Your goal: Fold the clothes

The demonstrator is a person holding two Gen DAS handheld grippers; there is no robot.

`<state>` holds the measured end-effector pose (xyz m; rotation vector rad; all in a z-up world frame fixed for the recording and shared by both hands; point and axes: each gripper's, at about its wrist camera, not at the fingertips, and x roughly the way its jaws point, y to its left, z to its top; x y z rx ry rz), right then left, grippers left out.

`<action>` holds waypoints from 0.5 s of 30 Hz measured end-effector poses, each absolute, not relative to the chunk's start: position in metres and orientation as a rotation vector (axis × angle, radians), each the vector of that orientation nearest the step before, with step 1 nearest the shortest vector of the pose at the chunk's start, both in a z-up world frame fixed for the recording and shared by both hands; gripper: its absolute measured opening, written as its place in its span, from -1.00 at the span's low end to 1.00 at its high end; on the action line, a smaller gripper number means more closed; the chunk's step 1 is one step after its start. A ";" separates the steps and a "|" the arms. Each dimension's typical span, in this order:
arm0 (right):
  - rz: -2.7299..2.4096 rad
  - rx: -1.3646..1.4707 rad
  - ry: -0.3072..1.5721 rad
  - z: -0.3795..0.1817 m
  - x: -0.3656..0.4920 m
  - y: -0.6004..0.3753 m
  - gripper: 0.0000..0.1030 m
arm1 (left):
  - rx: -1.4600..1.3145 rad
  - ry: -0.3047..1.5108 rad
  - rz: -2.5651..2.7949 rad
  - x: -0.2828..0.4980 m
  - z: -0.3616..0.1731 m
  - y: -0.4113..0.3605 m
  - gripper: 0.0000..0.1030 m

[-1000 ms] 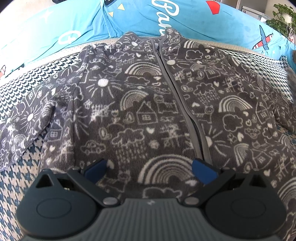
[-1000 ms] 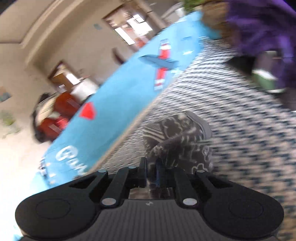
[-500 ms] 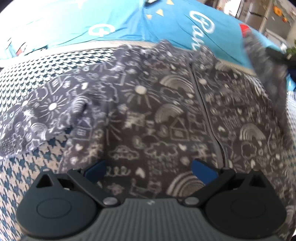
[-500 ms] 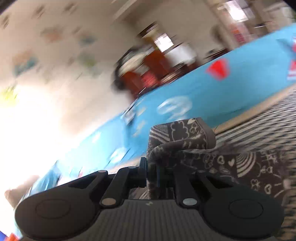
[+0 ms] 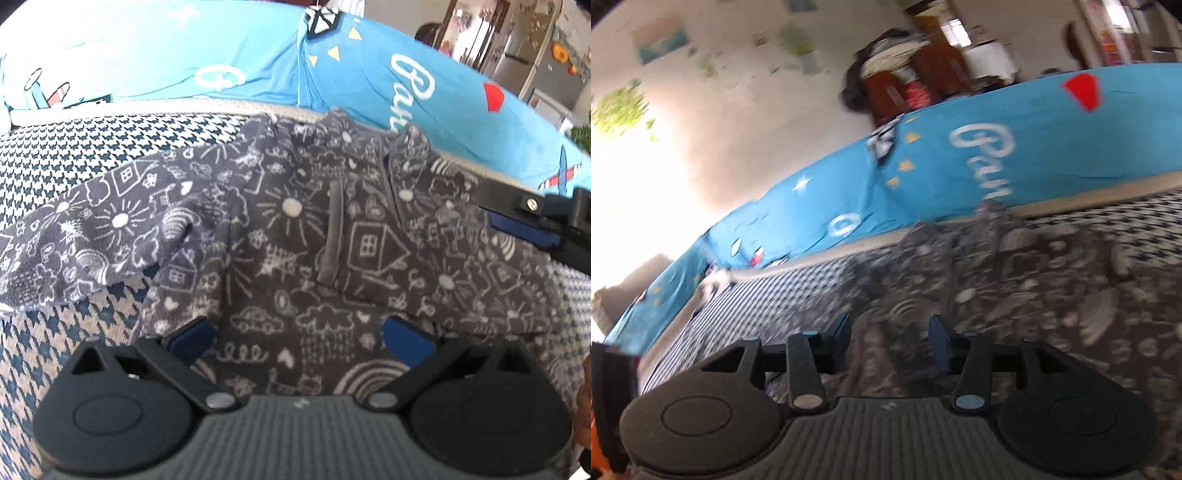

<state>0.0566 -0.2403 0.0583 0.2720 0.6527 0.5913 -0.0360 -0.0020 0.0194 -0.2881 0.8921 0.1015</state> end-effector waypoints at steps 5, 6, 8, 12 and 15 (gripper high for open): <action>0.420 0.323 0.649 0.061 0.059 -0.277 0.26 | -0.301 0.863 0.099 -0.031 0.026 -0.005 1.00; 0.386 0.334 0.648 0.060 0.059 -0.283 0.26 | -0.297 0.859 0.099 -0.029 0.027 -0.007 1.00; 0.318 0.331 0.645 0.062 0.060 -0.293 0.36 | -0.282 0.844 0.100 -0.026 0.029 -0.010 1.00; 0.214 0.309 0.623 0.067 0.061 -0.310 0.48 | -0.289 0.795 0.079 -0.019 0.035 -0.013 1.00; 0.167 0.281 0.603 0.073 0.064 -0.326 0.54 | -0.309 0.777 0.034 -0.008 0.037 -0.014 1.00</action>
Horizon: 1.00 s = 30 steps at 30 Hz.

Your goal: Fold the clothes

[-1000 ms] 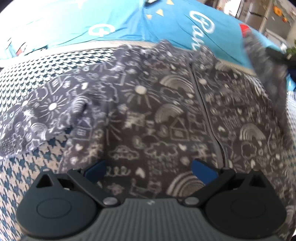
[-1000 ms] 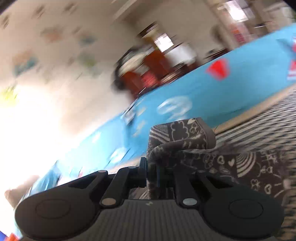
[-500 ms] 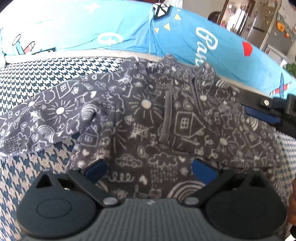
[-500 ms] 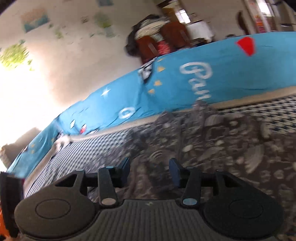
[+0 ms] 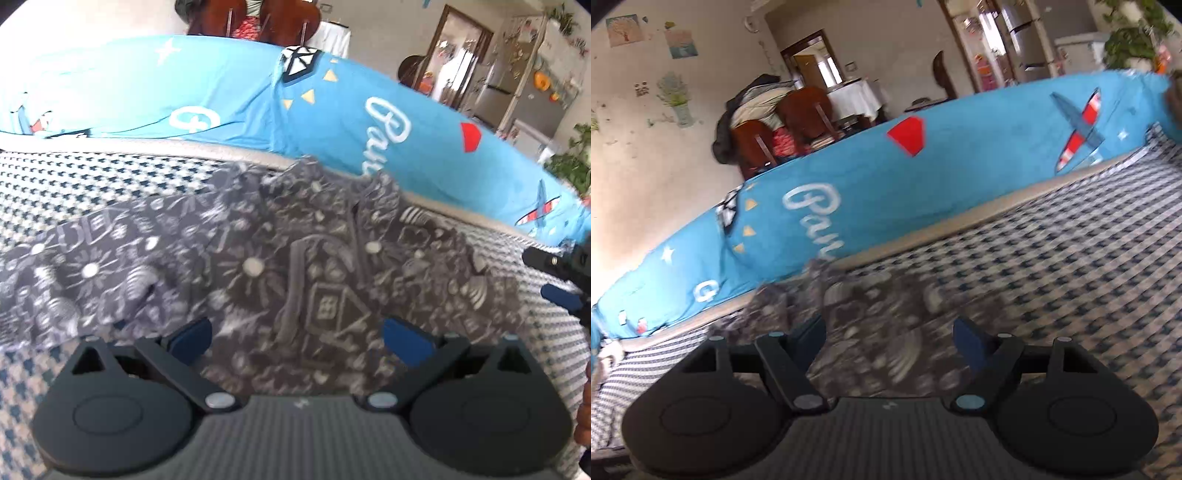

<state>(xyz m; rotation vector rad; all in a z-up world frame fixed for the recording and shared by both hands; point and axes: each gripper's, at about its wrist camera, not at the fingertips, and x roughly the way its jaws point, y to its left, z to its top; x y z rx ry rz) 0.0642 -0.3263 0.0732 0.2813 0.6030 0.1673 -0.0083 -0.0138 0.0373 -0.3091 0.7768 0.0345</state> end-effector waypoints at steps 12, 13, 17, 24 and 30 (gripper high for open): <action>0.083 0.414 0.710 0.048 0.104 -0.385 0.63 | -0.295 0.762 -0.048 0.037 0.029 -0.008 1.00; 0.085 0.427 0.725 0.044 0.107 -0.386 0.63 | -0.298 0.763 -0.060 0.040 0.028 -0.008 1.00; 0.080 0.428 0.769 0.032 0.115 -0.385 0.63 | -0.279 0.764 -0.093 0.049 0.024 -0.009 1.00; 0.076 0.425 0.801 0.023 0.123 -0.388 0.63 | -0.268 0.798 -0.126 0.064 0.012 -0.013 1.00; 0.089 0.429 0.816 0.021 0.125 -0.386 0.63 | -0.275 0.798 -0.128 0.070 0.004 -0.013 1.00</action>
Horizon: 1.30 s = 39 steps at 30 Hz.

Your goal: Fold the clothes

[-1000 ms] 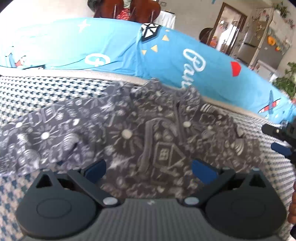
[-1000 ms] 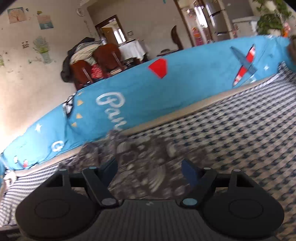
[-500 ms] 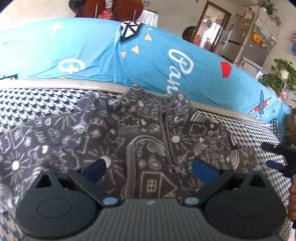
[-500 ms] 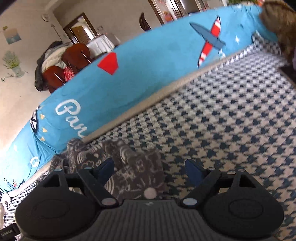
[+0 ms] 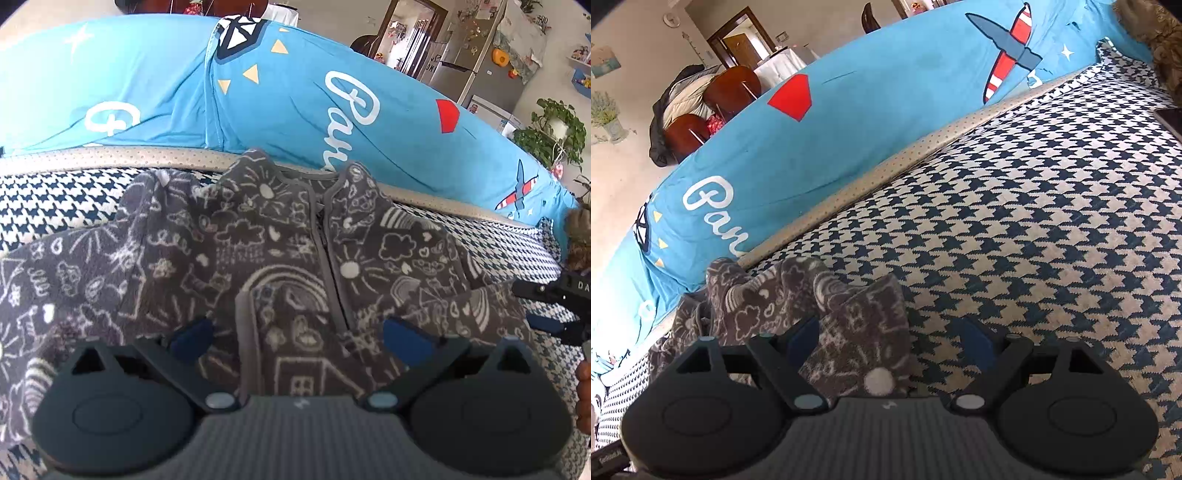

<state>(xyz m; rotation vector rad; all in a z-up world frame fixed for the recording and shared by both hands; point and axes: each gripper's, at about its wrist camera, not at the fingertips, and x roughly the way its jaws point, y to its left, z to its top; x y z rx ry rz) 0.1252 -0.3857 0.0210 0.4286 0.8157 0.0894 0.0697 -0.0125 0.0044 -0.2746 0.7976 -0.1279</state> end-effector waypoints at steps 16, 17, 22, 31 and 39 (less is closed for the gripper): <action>0.119 0.407 0.805 0.019 0.127 -0.386 -0.28 | -0.101 0.671 -0.080 0.052 0.023 -0.039 -0.47; 0.129 0.396 0.795 0.020 0.127 -0.383 -0.55 | -0.076 0.648 -0.063 0.050 0.027 -0.041 -0.47; 0.173 0.380 0.690 0.034 0.122 -0.374 -0.73 | -0.025 0.555 0.038 0.044 0.046 -0.034 -0.47; 0.272 0.377 0.548 0.058 0.114 -0.355 -0.42 | -0.022 0.570 0.290 0.045 0.049 0.008 -0.22; 0.302 0.375 0.664 0.047 0.123 -0.346 -0.42 | -0.136 0.590 0.307 0.042 0.050 0.031 0.73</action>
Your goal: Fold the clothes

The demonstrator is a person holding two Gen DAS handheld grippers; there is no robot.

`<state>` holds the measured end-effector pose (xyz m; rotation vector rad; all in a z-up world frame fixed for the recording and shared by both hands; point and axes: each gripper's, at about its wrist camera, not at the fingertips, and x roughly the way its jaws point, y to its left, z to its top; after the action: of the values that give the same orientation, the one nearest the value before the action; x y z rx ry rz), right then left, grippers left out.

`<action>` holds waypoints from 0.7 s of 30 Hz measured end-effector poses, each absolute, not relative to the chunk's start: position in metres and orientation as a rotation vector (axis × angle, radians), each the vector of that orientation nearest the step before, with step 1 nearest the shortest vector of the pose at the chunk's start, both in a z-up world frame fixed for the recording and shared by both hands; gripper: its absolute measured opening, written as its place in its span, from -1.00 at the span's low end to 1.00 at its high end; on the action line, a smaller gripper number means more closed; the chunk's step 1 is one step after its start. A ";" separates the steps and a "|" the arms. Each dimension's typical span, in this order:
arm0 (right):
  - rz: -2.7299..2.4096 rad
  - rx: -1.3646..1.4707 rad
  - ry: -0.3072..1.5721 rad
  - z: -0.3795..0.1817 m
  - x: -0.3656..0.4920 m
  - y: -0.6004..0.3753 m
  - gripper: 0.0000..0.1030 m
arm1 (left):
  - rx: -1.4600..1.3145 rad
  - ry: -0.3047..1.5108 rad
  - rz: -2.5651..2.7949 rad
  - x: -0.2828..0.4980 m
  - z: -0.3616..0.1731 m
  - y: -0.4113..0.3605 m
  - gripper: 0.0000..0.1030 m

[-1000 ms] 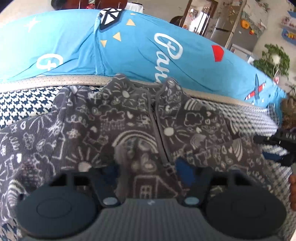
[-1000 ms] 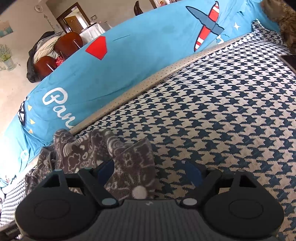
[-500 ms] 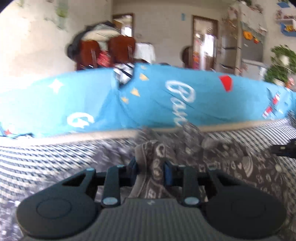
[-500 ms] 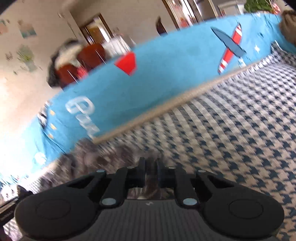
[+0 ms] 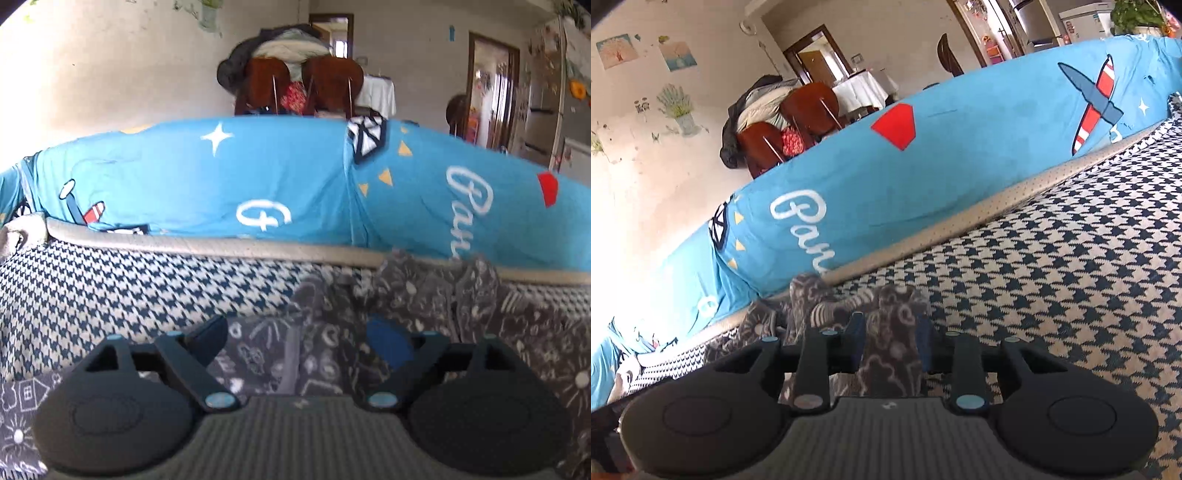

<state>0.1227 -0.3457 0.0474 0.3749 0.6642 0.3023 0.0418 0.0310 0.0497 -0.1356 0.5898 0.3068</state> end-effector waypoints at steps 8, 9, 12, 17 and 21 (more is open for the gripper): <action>0.313 0.372 0.694 0.048 0.115 -0.338 -0.38 | -0.153 0.601 0.312 0.037 0.050 0.041 0.78; 0.330 0.361 0.690 0.050 0.113 -0.335 -0.35 | -0.146 0.604 0.312 0.037 0.050 0.041 0.81; 0.389 0.343 0.678 0.055 0.104 -0.324 -0.16 | -0.141 0.615 0.306 0.036 0.047 0.042 0.82; 0.471 0.289 0.704 0.053 0.097 -0.301 -0.08 | -0.142 0.651 0.262 0.036 0.040 0.041 0.87; 0.451 0.245 0.773 0.042 0.096 -0.286 -0.07 | -0.108 0.693 0.273 0.037 0.031 0.039 0.88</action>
<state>0.0965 -0.2862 0.0421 0.2449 0.7731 0.4514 0.0370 0.0388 0.0306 -0.1079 0.6931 0.2730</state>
